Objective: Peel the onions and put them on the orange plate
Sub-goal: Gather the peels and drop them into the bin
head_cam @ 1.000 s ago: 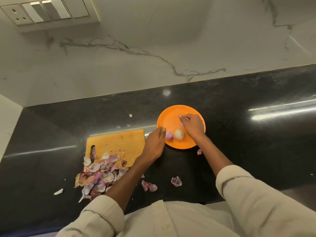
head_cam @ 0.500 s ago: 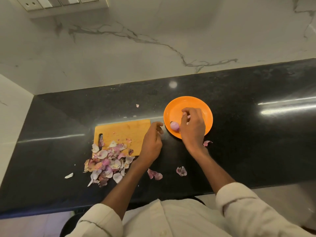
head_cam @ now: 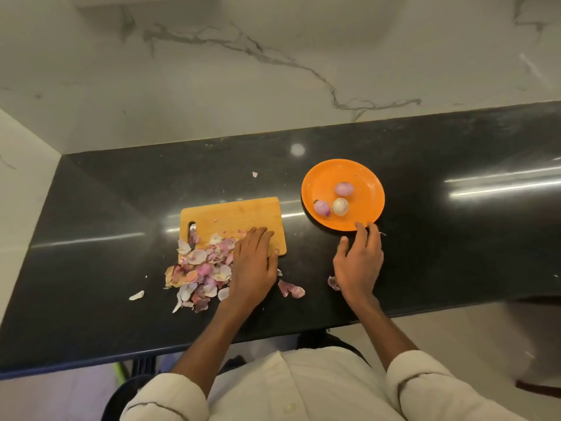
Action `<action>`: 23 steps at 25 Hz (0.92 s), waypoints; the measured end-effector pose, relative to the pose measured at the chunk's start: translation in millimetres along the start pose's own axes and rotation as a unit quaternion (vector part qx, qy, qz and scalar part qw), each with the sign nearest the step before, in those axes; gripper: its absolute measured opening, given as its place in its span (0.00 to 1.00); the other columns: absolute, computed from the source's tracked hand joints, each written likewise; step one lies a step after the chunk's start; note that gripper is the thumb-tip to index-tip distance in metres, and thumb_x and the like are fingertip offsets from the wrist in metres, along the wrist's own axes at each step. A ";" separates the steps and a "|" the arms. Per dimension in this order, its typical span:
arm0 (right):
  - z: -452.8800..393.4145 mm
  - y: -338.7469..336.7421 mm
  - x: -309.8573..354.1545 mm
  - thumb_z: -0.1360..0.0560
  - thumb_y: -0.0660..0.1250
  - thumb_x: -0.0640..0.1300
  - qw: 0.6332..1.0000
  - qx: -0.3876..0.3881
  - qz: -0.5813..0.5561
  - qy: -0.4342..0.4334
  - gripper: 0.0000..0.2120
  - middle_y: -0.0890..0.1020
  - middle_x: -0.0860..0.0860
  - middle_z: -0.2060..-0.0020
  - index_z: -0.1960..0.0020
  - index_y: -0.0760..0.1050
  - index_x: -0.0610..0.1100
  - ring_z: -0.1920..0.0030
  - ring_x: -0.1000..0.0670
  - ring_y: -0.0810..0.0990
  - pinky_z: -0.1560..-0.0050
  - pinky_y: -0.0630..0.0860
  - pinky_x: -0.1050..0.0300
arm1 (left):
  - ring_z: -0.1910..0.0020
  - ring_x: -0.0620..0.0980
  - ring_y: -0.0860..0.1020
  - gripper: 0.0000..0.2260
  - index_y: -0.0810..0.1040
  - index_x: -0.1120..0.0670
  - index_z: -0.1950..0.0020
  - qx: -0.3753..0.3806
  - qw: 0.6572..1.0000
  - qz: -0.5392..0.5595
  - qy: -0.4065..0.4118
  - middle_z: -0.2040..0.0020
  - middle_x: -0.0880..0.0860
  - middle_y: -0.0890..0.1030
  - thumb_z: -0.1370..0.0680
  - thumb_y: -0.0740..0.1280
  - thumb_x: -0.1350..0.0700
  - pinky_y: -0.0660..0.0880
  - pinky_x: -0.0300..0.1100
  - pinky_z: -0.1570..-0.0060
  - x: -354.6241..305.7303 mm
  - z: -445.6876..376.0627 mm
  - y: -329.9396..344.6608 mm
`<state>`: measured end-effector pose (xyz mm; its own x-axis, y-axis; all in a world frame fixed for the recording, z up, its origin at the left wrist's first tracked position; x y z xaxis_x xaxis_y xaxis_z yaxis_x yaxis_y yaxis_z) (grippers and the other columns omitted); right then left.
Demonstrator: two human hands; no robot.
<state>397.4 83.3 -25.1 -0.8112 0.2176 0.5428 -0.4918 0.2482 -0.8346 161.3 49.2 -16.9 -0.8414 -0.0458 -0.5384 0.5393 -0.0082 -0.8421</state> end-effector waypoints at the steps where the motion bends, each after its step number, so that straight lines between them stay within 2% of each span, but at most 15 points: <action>1: -2.3 3.5 -7.4 0.16 0.65 0.48 0.999 0.029 0.032 0.009 0.24 0.66 0.43 0.21 0.22 0.66 0.44 0.20 0.41 0.64 0.26 0.68 0.37 | 0.17 0.53 0.61 0.21 0.70 0.53 0.20 0.010 1.000 -0.013 0.012 0.18 0.53 0.68 0.13 0.62 0.53 0.54 0.54 0.18 1.2 1.6 -0.5; 3: 2.4 8.3 -17.9 0.15 0.62 0.50 0.997 0.057 0.060 0.008 0.27 0.63 0.43 0.19 0.19 0.62 0.43 0.18 0.41 0.60 0.23 0.64 0.35 | 0.15 0.53 0.58 0.21 0.69 0.52 0.19 0.017 0.999 -0.022 0.040 0.17 0.52 0.66 0.13 0.61 0.52 0.51 0.56 0.17 6.2 7.9 -3.9; 5: 12.0 8.9 -18.2 0.14 0.60 0.49 0.997 0.052 0.038 0.031 0.27 0.64 0.43 0.19 0.18 0.60 0.43 0.18 0.42 0.61 0.22 0.64 0.37 | 0.15 0.53 0.58 0.21 0.69 0.51 0.19 0.011 0.998 -0.018 0.056 0.17 0.52 0.66 0.13 0.61 0.52 0.51 0.58 0.17 13.0 14.2 -8.1; 9: 45.6 11.9 2.6 0.13 0.59 0.48 0.997 0.045 -0.011 0.057 0.23 0.65 0.46 0.19 0.20 0.66 0.43 0.19 0.43 0.64 0.22 0.67 0.40 | 0.15 0.51 0.58 0.20 0.69 0.50 0.20 0.002 0.999 0.002 0.052 0.17 0.51 0.66 0.13 0.61 0.51 0.52 0.58 0.18 25.3 25.5 -11.3; 15: 87.9 38.1 68.5 0.14 0.60 0.43 0.978 0.163 -0.119 -0.058 0.19 0.74 0.48 0.26 0.24 0.69 0.47 0.27 0.48 0.73 0.31 0.74 0.51 | 0.15 0.51 0.57 0.20 0.71 0.50 0.21 -0.028 0.999 -0.018 0.034 0.17 0.50 0.66 0.13 0.61 0.52 0.53 0.60 0.18 40.3 32.7 -24.4; 18: 91.6 34.7 88.0 0.16 0.63 0.40 0.979 0.125 -0.136 -0.082 0.15 0.77 0.51 0.35 0.30 0.74 0.48 0.36 0.54 0.76 0.38 0.76 0.56 | 0.14 0.53 0.55 0.21 0.70 0.47 0.21 -0.053 0.997 -0.051 0.005 0.16 0.49 0.64 0.14 0.63 0.50 0.54 0.65 0.19 53.2 34.5 -38.4; 20: 89.3 27.8 93.9 0.17 0.66 0.40 0.989 0.081 -0.106 -0.062 0.15 0.76 0.50 0.37 0.31 0.76 0.47 0.37 0.51 0.75 0.39 0.77 0.54 | 0.14 0.56 0.52 0.25 0.66 0.46 0.19 -0.050 0.995 -0.070 -0.039 0.14 0.49 0.60 0.15 0.64 0.45 0.54 0.69 0.20 68.7 39.7 -49.2; 21: 88.7 26.8 99.5 0.17 0.67 0.41 0.990 0.085 -0.090 -0.071 0.16 0.76 0.49 0.36 0.30 0.75 0.47 0.36 0.49 0.75 0.38 0.76 0.54 | 0.14 0.57 0.51 0.29 0.63 0.46 0.17 -0.042 0.994 -0.071 -0.066 0.14 0.50 0.57 0.16 0.64 0.40 0.54 0.69 0.21 78.4 43.4 -56.2; 23: 89.2 33.8 119.2 0.18 0.69 0.47 0.977 0.162 -0.067 -0.122 0.21 0.73 0.48 0.32 0.26 0.73 0.47 0.32 0.47 0.74 0.35 0.74 0.54 | 0.15 0.58 0.53 0.40 0.55 0.45 0.14 -0.013 0.990 -0.067 -0.120 0.13 0.51 0.53 0.20 0.67 0.33 0.60 0.66 0.23 102.2 53.4 -73.2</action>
<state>255.8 33.4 3.0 -0.7650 -0.0378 0.6429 -0.6404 -0.0616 -0.7656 37.7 -8.2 -8.6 -0.8711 -0.2819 -0.4021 0.4202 -0.0041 -0.9074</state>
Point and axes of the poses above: each hand's wrist, its own z-axis away from the middle knuckle, its own y-axis out of the palm, x = y × z, the point moved 2 cm from there along -z, towards the middle knuckle
